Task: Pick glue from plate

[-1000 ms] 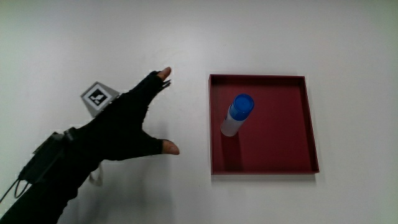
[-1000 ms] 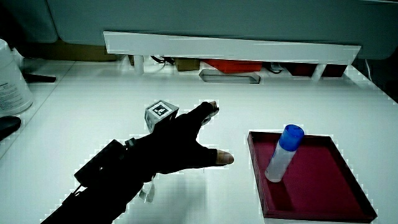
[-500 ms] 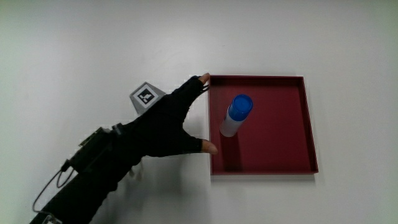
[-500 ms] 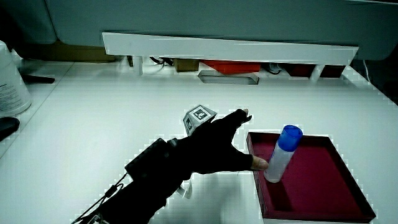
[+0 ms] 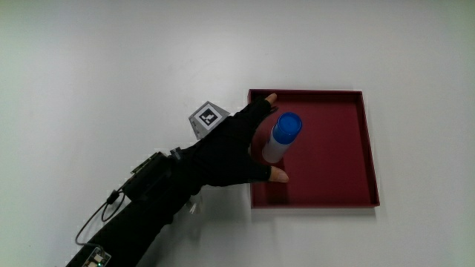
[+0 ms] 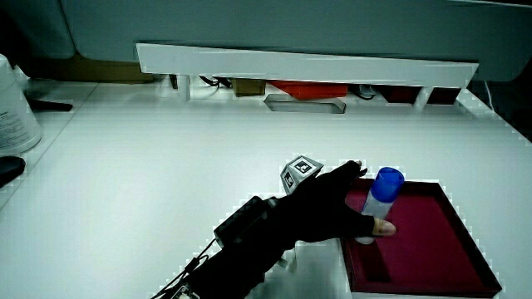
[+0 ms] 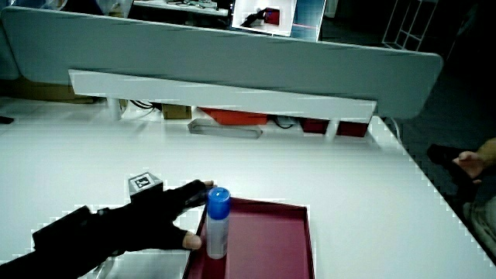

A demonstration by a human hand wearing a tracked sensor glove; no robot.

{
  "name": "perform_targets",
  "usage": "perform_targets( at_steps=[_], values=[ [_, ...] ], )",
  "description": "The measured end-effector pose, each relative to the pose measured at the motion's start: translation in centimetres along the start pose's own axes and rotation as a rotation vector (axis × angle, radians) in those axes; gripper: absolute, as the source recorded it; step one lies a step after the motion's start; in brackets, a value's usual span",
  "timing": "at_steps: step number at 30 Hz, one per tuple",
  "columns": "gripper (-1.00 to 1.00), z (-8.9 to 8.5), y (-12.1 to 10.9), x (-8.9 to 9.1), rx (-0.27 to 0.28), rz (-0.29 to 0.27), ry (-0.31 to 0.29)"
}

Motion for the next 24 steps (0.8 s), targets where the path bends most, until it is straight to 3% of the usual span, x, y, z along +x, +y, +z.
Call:
perform_targets(
  at_steps=[4, 7, 13, 14, 17, 18, 21, 22, 24],
  values=[
    [0.00, 0.08, -0.17, -0.03, 0.050, -0.014, -0.012],
    [0.14, 0.22, -0.30, -0.19, 0.107, -0.021, 0.027],
    [0.41, 0.25, -0.72, -0.37, 0.214, -0.028, 0.038],
    [0.45, 0.23, -0.75, -0.25, 0.225, -0.044, 0.013],
    [0.59, 0.26, -0.91, -0.11, 0.246, -0.018, 0.044],
    [0.64, 0.20, -0.80, -0.24, 0.250, -0.050, 0.032],
    [0.77, 0.13, -0.86, -0.20, 0.253, -0.043, 0.013],
    [0.82, 0.19, -0.81, -0.37, 0.260, -0.046, 0.040],
    [0.91, 0.11, -0.90, -0.08, 0.254, -0.033, 0.011]
  ],
)
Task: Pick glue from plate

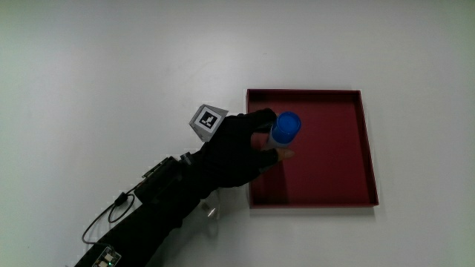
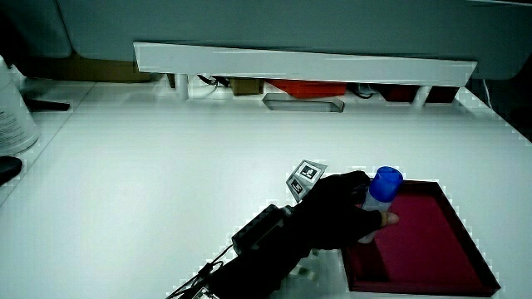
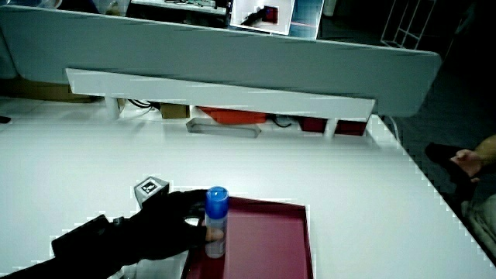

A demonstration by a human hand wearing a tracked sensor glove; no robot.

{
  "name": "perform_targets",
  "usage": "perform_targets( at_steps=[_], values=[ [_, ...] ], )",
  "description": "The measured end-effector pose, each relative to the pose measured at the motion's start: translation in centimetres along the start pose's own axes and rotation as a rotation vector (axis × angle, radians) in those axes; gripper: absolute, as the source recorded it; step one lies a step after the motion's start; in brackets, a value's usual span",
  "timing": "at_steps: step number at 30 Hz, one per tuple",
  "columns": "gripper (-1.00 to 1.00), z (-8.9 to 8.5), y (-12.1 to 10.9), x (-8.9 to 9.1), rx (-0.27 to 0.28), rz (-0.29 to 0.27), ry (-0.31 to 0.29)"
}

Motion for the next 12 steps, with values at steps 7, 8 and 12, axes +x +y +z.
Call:
perform_targets(
  at_steps=[7, 8, 12],
  values=[
    [1.00, 0.4, -0.2, -0.1, 0.032, -0.045, -0.038],
    [1.00, 0.6, -0.3, 0.4, 0.033, -0.042, -0.050],
    [1.00, 1.6, -0.6, 1.7, 0.030, -0.068, -0.102]
  ],
)
